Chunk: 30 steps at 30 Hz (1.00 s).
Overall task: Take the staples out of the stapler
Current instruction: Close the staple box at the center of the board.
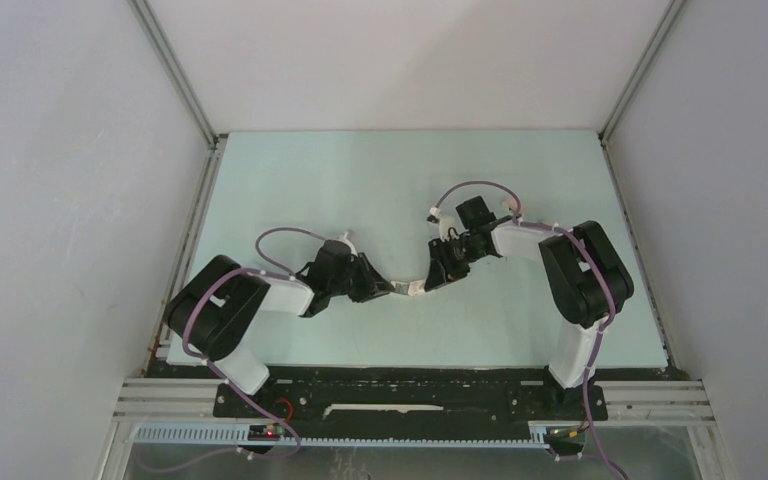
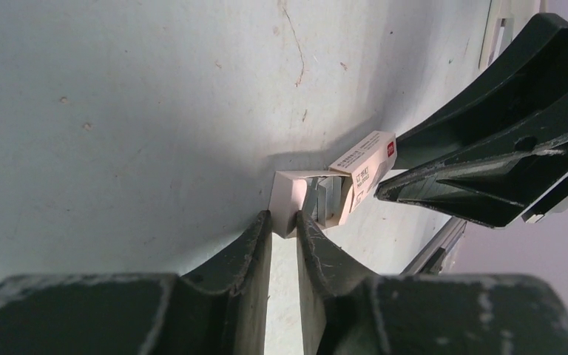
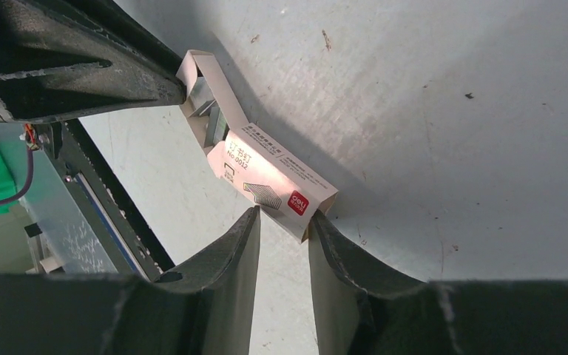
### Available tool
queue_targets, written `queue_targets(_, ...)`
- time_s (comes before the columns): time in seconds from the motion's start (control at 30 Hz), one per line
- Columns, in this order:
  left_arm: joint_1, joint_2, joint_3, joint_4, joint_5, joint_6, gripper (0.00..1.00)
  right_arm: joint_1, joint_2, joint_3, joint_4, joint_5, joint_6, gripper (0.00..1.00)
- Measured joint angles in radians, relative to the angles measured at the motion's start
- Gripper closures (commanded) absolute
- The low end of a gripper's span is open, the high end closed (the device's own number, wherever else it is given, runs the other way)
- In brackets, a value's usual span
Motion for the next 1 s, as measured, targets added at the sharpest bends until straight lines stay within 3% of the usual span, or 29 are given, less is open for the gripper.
queue_targets(0.2,0.000,0.000,0.000,0.003,-0.013,-0.039,0.76,0.013,0.000,0.000,-0.003,0.003,0.000,0.61)
queue_targets(0.33,0.000,0.002,-0.002,0.011,-0.015,-0.050,0.73,0.014,0.000,0.000,-0.004,0.003,0.000,0.52)
queue_targets(0.77,0.026,-0.079,-0.010,-0.030,-0.005,-0.006,0.34,-0.034,-0.050,0.011,-0.040,-0.001,-0.060,0.21)
queue_targets(1.0,0.064,-0.267,-0.010,-0.180,-0.020,0.135,0.31,-0.068,-0.063,0.011,-0.072,-0.010,-0.110,0.19)
